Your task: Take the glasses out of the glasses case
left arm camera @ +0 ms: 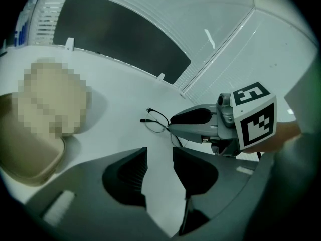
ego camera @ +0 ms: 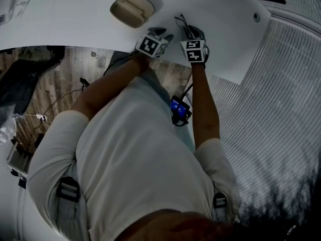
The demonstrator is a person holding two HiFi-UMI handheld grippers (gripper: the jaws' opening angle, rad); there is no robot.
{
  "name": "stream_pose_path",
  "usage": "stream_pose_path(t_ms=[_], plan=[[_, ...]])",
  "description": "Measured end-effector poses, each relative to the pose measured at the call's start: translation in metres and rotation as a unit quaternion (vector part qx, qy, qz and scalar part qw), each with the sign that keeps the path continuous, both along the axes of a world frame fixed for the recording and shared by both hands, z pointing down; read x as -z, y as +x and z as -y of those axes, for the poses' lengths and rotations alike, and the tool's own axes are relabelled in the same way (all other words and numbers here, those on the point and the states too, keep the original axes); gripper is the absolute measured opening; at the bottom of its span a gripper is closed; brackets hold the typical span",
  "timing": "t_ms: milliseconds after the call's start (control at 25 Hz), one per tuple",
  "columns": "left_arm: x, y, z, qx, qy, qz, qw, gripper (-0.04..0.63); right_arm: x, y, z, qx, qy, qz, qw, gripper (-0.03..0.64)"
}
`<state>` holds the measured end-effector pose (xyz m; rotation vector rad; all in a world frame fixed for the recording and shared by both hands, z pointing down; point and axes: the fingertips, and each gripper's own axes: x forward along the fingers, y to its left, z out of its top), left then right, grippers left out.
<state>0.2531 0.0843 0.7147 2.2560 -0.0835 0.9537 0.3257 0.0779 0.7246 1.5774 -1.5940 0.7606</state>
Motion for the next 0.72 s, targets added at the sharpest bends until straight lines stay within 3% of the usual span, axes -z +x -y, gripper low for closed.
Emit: stream_pose_path(t_ms=[440,720], plan=[[0.029,-0.007,0.002,0.0,0.01,-0.021,0.9997,0.164,0.051,-0.005,0.001,-0.028,0.053,-0.011,0.998,0.081],[0.084,-0.01,0.055,0.019,0.061,-0.063,0.996,0.164,0.115,-0.008,0.031,-0.077,0.161,0.008,0.984,0.081]])
